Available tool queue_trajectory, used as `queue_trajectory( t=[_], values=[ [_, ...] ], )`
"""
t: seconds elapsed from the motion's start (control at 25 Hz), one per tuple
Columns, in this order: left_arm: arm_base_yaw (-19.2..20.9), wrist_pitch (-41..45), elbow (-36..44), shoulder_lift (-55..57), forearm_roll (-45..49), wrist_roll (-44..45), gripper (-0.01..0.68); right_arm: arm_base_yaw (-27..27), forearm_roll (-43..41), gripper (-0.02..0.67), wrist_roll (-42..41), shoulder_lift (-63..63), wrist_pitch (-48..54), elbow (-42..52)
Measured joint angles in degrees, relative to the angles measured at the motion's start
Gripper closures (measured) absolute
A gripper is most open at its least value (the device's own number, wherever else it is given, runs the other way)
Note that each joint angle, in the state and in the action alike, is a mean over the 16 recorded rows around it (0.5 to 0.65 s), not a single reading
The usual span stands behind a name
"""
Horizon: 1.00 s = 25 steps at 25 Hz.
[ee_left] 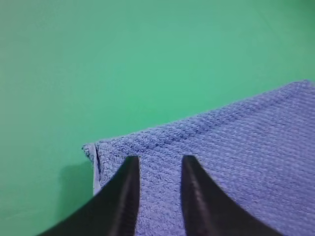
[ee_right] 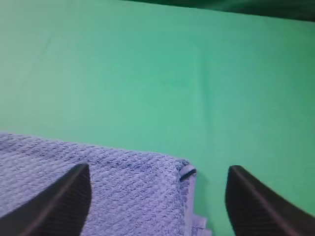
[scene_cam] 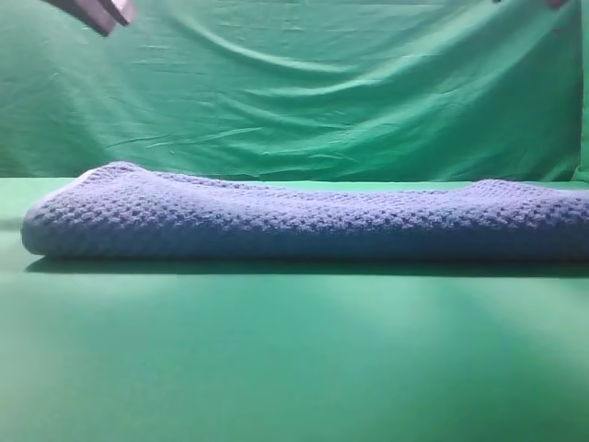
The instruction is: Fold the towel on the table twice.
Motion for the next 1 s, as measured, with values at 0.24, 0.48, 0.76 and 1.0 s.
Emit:
queue_trajectory(
  t=[0.24,0.48,0.76,1.0],
  values=[
    [1.31,6.22,0.00,-10.73,2.86,-2.78,0.652,-0.06,-0.29,0.567,0.18,-10.61,8.93,0.00],
    [1.47,11.06,1.27,-21.21,6.08,-6.24,0.673,-0.06,-0.42,0.647,1.00,-21.17,16.31,0.14],
    [1.49,14.43,7.74,-34.70,8.31,-8.49,0.673,-0.06,-0.54,0.649,2.00,-34.16,20.98,2.06],
    [1.50,14.93,17.28,-47.91,8.82,-9.43,0.673,-0.06,-0.50,0.649,2.02,-45.73,21.71,6.85]
  ],
)
